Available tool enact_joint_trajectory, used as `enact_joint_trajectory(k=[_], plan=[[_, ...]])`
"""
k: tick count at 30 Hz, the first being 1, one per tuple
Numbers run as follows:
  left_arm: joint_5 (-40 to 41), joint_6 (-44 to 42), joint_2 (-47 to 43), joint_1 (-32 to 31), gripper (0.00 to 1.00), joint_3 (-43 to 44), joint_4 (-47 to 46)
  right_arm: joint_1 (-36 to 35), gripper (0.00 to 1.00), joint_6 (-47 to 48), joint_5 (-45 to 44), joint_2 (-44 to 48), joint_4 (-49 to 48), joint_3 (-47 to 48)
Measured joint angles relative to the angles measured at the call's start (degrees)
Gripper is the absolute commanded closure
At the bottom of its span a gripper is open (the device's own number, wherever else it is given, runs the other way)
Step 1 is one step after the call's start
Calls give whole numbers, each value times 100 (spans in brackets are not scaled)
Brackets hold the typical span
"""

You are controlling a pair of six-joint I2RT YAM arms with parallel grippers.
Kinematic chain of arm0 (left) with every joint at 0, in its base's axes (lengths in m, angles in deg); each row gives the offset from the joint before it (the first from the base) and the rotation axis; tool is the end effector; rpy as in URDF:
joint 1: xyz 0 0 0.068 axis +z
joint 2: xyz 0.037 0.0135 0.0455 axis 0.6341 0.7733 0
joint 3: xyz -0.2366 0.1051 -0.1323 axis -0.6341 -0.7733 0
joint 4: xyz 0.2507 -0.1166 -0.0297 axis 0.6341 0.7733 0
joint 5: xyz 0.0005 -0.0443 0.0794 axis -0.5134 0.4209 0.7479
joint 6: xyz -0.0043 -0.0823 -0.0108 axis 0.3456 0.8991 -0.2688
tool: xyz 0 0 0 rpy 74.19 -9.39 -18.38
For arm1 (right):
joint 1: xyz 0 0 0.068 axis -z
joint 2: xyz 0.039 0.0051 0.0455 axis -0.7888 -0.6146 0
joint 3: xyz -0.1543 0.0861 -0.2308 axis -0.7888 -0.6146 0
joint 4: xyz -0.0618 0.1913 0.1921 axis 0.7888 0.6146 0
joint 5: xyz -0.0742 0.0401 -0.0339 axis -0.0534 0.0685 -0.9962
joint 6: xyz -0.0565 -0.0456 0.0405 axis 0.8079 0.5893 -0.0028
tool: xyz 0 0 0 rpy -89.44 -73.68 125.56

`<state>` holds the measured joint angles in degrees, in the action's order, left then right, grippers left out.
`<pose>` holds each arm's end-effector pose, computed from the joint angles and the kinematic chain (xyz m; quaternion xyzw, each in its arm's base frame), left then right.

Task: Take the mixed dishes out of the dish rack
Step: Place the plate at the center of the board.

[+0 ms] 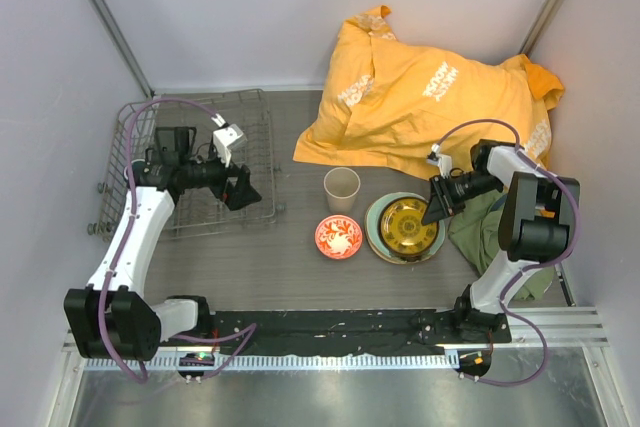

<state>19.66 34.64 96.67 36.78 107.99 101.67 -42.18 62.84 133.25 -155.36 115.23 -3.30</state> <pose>0.2651 -0.0646 0.3070 0.3472 0.7991 -0.2955 0.3920 0.3026 -0.0006 0.1571 -0.2226 0.8940 0.3754 0.1014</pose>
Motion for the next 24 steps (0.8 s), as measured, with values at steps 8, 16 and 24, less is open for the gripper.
enact_joint_trajectory(k=[8,16,24], plan=[[4,-20,7,0,0,0,26,9,53,-63,-90,-24,-22,4],[308,-146,2,0,0,0,94,9,41,-267,-337,-20,-203,4],[813,-170,-153,0,0,0,103,9,37,-551,-542,79,-483,4]])
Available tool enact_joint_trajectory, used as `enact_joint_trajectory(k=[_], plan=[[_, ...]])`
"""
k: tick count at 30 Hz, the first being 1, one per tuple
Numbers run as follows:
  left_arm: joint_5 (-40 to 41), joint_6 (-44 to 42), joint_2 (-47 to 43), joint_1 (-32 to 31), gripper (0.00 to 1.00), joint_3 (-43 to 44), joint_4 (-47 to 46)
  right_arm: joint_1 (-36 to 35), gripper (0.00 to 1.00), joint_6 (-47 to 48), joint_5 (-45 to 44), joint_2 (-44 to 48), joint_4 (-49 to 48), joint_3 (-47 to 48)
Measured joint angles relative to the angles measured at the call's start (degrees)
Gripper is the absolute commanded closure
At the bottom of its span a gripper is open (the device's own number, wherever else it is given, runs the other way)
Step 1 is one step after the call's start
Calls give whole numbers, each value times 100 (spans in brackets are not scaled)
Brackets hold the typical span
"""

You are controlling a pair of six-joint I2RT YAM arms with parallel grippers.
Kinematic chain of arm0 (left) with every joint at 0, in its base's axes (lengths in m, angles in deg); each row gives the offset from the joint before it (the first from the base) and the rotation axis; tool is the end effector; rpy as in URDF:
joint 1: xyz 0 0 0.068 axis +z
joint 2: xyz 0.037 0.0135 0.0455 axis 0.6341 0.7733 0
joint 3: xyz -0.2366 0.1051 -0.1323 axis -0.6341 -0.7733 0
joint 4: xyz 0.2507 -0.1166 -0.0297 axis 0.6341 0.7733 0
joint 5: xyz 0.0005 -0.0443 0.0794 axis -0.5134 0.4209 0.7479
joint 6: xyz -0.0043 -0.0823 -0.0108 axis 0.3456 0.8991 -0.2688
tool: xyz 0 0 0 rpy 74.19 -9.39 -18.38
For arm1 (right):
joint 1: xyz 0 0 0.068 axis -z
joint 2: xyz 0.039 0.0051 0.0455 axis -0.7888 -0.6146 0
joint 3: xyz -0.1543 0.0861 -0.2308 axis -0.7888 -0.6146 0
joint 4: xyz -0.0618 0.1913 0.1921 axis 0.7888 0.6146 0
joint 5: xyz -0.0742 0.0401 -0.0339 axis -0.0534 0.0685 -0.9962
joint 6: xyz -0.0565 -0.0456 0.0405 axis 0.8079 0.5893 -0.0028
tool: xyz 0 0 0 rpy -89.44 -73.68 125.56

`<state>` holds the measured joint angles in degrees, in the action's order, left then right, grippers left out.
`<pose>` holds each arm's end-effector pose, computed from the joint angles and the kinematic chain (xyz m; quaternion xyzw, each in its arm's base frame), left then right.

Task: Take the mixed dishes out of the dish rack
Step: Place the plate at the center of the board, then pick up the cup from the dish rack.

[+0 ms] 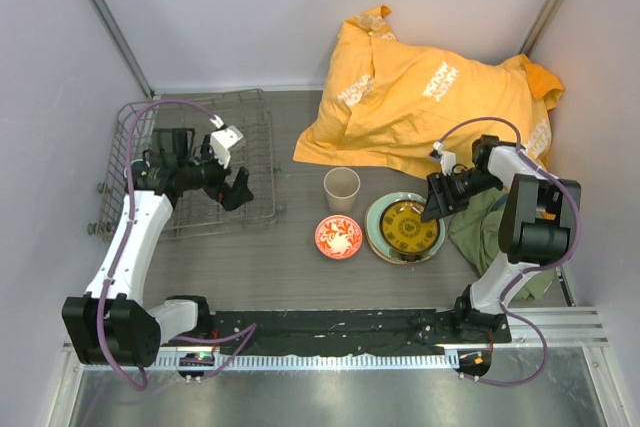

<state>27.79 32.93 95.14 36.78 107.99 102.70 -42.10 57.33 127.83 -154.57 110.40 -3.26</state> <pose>0.2632 -0.0569 0.3068 0.3438 0.8213 -0.2259 0.3953 0.3114 -0.0077 0.1555 -0.2027 0.9183 0.3225 0.1082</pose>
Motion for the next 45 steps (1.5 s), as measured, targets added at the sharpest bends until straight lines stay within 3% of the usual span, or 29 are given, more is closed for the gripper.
enact_joint_trajectory(k=[12,28,30,31,39,45], plan=[[616,-20,-39,0,0,-39,-33,-44,35,-149,-39,164,-184,-109],[2461,37,-39,9,0,-221,-529,-363,34,-249,-170,380,-354,-282],[2640,33,-39,31,0,-221,-579,-376,22,-286,-229,409,-393,-286],[2712,28,-39,44,0,-221,-601,-376,20,-317,-262,431,-413,-291],[3005,-256,195,396,0,-42,-651,-382,19,-376,-466,651,-518,-306],[3003,-448,704,968,0,623,-619,-382,17,-391,-597,796,-588,-306]])
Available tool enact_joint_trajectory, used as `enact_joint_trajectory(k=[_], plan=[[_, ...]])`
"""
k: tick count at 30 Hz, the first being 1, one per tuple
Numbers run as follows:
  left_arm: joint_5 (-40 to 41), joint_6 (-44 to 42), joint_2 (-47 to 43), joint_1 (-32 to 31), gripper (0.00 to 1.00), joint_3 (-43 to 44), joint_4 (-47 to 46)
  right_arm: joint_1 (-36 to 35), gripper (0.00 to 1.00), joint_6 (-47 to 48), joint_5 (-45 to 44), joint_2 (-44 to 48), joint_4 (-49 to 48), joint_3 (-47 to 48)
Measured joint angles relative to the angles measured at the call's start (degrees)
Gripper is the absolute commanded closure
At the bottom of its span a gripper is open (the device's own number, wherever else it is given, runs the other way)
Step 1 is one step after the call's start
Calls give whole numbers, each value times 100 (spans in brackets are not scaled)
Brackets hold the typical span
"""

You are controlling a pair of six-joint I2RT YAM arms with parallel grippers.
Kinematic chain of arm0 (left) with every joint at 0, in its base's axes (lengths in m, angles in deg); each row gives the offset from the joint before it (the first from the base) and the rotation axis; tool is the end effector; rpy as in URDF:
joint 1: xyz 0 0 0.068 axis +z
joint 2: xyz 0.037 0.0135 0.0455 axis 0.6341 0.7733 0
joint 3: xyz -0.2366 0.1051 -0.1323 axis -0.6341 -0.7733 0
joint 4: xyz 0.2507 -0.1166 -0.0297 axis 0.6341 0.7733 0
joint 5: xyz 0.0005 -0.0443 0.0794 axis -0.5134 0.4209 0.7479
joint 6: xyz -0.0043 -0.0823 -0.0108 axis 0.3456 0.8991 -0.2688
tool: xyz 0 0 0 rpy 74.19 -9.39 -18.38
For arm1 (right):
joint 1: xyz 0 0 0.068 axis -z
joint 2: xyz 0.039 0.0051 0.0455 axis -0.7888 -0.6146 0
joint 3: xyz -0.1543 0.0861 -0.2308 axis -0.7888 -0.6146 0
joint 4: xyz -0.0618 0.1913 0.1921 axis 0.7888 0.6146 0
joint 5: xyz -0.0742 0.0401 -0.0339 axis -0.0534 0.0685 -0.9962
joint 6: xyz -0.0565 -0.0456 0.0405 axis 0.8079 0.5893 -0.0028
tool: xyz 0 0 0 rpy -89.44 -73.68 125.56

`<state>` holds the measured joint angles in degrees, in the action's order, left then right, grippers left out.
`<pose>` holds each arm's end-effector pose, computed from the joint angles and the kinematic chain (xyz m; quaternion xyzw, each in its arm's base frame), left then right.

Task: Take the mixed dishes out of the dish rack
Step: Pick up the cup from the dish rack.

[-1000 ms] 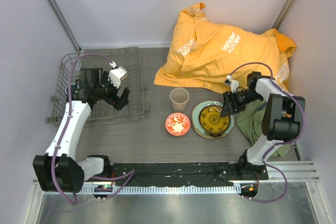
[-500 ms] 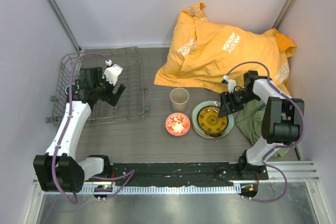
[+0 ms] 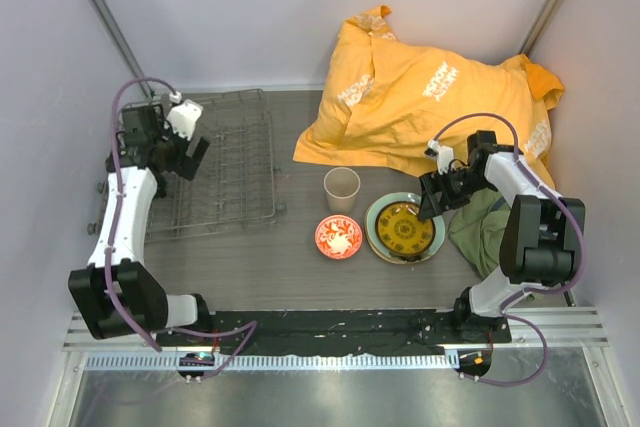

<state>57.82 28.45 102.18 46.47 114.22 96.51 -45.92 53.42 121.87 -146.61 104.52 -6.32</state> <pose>0.3172 0.0291 0.3130 0.2270 0.8861 0.0719 0.3977 0.3047 0.0077 0.1774 -0.2332 0.9263 0.2526 0.1544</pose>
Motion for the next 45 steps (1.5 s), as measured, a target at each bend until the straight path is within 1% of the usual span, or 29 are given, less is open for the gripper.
enact_joint_trajectory(k=[6,10,13,21,25,31,37,45], plan=[[-326,186,911,942,0,905,197,0,16,-17,-66,59,-33,0],[-527,494,1220,1438,0,962,258,0,16,-44,-96,68,-39,0],[-625,791,1366,1652,0,883,254,0,16,-61,-114,94,-39,0],[-769,1241,1362,1851,0,85,151,0,16,-83,-127,114,-39,0],[-787,1421,1296,1919,0,-125,129,0,16,-85,-120,114,-39,0],[-809,1661,1226,2111,0,-240,-31,0,16,-96,-85,114,-44,-42],[-846,1799,1250,2120,0,-273,-164,0,16,-131,-79,118,-42,-57],[-796,2024,1690,2142,0,-273,-317,-7,16,-149,-76,157,-37,-59]])
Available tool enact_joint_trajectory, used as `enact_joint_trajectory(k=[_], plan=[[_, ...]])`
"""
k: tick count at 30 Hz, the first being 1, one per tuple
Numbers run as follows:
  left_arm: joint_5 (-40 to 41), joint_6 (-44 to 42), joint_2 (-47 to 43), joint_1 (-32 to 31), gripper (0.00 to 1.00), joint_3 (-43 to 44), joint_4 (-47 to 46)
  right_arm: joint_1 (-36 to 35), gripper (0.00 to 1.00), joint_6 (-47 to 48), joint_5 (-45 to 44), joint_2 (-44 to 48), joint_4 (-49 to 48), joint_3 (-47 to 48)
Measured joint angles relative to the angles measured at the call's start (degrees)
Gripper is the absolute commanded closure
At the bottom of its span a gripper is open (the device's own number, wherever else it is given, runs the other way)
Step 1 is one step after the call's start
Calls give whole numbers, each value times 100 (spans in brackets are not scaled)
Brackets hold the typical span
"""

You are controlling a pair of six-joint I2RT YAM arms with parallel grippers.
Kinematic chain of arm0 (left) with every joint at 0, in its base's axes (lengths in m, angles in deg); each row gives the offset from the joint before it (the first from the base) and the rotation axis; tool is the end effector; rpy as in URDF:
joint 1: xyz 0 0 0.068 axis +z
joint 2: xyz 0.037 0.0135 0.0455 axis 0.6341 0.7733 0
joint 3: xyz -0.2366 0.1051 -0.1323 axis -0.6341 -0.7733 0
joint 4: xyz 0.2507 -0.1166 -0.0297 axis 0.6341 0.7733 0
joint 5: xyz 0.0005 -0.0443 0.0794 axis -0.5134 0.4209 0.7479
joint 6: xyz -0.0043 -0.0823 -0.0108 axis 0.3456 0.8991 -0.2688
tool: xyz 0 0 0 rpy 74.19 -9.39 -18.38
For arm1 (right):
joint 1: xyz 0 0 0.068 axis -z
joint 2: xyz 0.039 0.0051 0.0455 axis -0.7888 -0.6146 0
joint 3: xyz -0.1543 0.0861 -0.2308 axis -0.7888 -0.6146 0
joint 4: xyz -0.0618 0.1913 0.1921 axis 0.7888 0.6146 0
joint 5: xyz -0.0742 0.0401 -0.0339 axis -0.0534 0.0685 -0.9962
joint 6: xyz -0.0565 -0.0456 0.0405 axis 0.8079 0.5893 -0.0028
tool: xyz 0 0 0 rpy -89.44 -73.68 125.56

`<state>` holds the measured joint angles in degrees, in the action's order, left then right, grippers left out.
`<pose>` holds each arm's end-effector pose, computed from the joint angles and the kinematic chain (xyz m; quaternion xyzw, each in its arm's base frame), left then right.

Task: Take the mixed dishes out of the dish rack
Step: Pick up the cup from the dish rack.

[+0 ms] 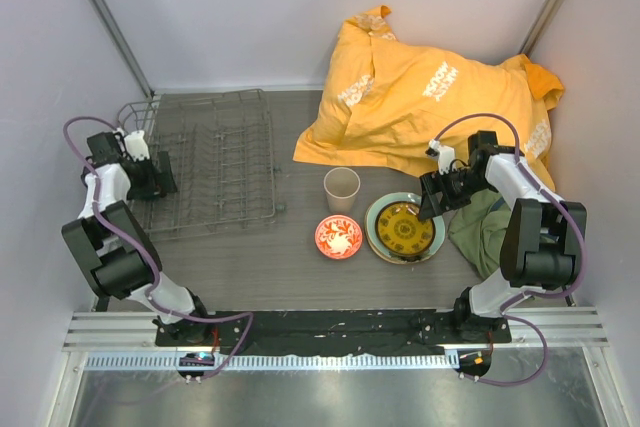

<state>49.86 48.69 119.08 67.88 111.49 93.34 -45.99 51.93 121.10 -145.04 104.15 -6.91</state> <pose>0.3264 0.1543 0.2075 -0.1002 0.9502 -0.0372 0.2928 0.3016 0.0076 0.1818 -0.2248 0.9296 0.2447 0.1597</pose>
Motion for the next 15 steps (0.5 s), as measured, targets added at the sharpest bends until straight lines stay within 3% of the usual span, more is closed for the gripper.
enact_joint_trajectory(k=[15], plan=[[407,461,293,7,0,2,-496,-24,16,0,66,0,-2,-61]])
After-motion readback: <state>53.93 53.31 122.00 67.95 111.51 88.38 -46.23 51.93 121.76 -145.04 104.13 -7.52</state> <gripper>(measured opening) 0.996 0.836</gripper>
